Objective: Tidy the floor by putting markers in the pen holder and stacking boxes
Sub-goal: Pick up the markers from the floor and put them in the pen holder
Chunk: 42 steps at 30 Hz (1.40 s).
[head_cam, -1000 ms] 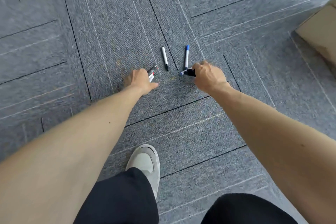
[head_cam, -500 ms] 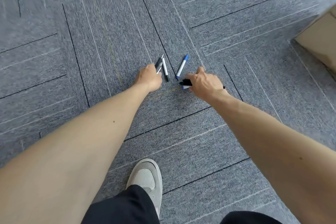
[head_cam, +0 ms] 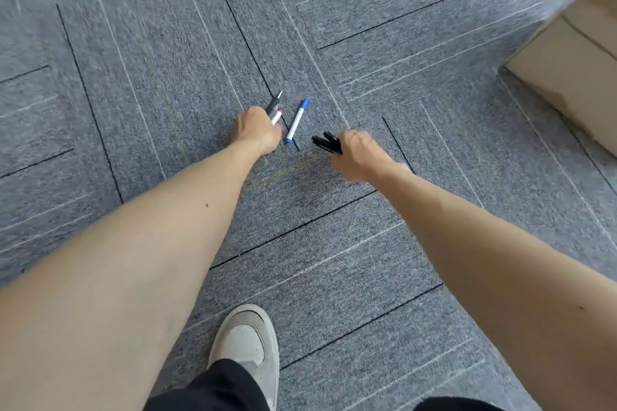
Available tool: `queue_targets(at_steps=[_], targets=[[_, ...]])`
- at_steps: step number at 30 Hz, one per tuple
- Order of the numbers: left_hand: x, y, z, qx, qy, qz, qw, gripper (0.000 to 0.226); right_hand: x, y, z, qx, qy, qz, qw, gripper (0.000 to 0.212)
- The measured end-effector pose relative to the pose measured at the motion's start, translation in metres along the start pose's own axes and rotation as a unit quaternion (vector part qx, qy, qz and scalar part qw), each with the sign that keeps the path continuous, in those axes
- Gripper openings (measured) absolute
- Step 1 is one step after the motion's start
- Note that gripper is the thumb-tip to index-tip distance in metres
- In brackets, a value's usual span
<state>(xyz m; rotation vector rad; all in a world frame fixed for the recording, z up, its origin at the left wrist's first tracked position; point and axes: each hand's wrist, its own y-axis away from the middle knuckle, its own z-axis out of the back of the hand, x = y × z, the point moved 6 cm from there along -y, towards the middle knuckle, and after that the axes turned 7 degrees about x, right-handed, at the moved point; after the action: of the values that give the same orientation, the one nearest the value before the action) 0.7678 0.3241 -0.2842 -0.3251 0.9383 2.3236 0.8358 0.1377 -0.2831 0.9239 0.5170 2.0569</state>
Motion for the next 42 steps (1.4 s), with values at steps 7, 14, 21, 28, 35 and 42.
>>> queue_targets(at_steps=[7, 14, 21, 28, 35, 42], targets=[[-0.028, 0.005, 0.008, -0.032, -0.014, -0.061, 0.998, 0.033, -0.008, 0.004, 0.015, -0.029, -0.106, -0.042, 0.993, 0.018], [-0.044, 0.001, -0.020, 0.039, -0.049, -0.079, 0.995, 0.040, -0.018, 0.020, 0.022, -0.074, -0.212, -0.049, 0.973, 0.015], [-0.047, 0.009, -0.019, 0.068, -0.110, -0.086, 0.988, 0.018, -0.016, 0.039, 0.024, -0.036, -0.258, -0.042, 0.965, 0.017], [-0.094, 0.098, 0.060, 0.171, 0.043, -0.111, 0.978, 0.019, 0.029, 0.121, 0.084, -0.076, -0.371, -0.075, 0.922, 0.041], [-0.205, 0.235, 0.218, 0.164, 0.114, -0.124, 0.972, 0.019, 0.121, 0.282, 0.240, -0.132, -0.417, -0.096, 0.894, 0.035], [-0.362, 0.391, 0.394, 0.138, 0.122, -0.173, 0.968, 0.034, 0.205, 0.457, 0.422, -0.215, -0.417, -0.113, 0.876, 0.046]])
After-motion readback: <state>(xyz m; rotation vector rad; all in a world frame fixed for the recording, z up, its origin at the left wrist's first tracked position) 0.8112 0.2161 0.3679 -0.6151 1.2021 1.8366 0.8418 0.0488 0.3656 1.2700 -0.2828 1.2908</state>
